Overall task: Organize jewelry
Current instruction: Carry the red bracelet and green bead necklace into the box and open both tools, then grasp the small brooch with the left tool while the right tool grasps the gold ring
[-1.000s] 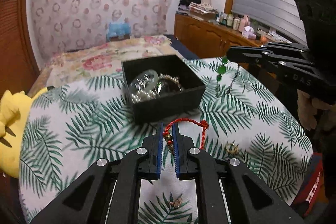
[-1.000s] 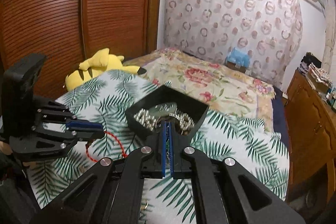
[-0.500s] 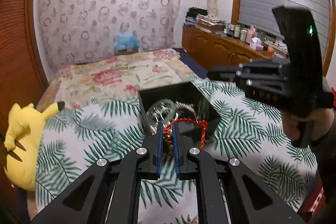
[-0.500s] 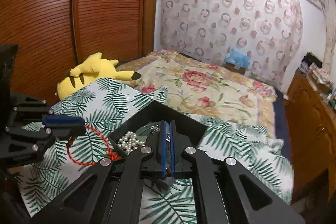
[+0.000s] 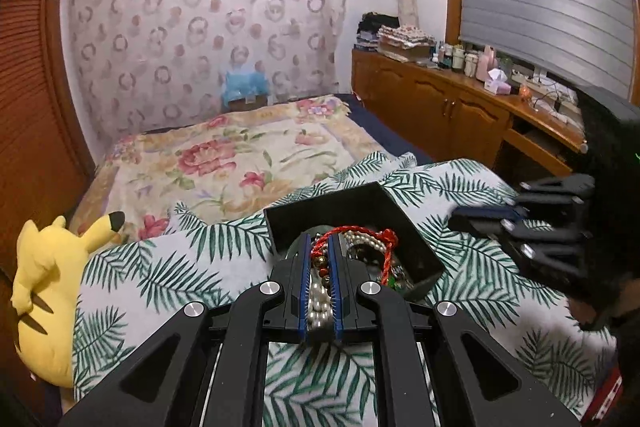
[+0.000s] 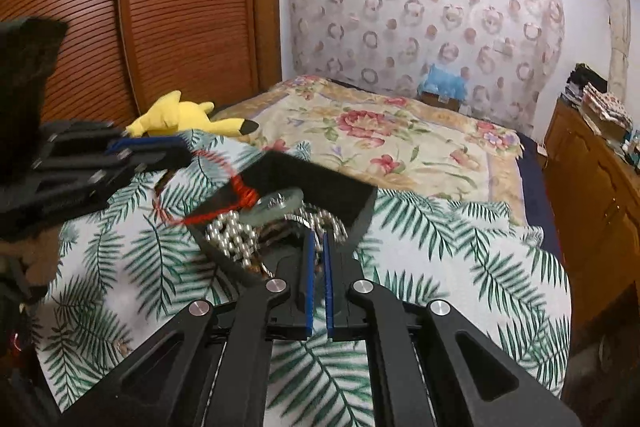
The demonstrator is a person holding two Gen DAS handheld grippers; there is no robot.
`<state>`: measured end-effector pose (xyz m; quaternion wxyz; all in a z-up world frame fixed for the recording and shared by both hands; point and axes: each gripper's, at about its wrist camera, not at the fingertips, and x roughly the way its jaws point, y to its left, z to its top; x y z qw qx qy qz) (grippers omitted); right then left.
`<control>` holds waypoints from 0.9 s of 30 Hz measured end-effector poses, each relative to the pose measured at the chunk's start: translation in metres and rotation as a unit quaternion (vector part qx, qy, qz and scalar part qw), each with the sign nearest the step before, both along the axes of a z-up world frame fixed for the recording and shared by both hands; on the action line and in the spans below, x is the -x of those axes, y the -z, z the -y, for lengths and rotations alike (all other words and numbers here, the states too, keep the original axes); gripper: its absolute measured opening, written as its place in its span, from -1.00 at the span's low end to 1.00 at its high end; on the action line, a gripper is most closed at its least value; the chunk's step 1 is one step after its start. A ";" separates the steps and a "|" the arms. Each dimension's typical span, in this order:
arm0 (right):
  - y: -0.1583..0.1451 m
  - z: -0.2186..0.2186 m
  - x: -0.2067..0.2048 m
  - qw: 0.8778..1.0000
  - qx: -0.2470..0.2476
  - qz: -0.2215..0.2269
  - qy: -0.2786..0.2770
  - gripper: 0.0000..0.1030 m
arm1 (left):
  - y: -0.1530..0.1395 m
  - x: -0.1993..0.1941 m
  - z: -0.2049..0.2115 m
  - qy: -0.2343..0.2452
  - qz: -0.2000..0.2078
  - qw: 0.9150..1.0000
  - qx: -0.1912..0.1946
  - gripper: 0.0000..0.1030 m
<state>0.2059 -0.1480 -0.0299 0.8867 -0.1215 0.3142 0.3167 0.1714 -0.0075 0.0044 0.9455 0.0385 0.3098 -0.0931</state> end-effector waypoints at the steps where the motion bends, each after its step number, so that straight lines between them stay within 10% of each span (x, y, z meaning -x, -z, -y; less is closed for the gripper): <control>1: 0.002 0.001 0.002 1.000 0.001 -0.001 0.000 -0.90 | 0.002 -0.006 0.002 -0.001 -0.004 1.000 -0.001 -0.85; 9: 0.013 0.018 0.020 1.000 -0.001 -0.007 0.000 -0.90 | 0.016 -0.037 0.012 -0.008 -0.026 1.000 -0.005 -0.80; 12: 0.016 0.022 0.029 1.000 -0.003 -0.009 -0.002 -0.90 | 0.018 -0.033 0.010 -0.010 -0.030 0.999 0.003 -0.26; 27: 0.046 0.023 0.088 0.998 0.014 -0.036 -0.042 -0.58 | 0.023 0.051 0.001 0.022 -0.033 0.999 0.008 -0.14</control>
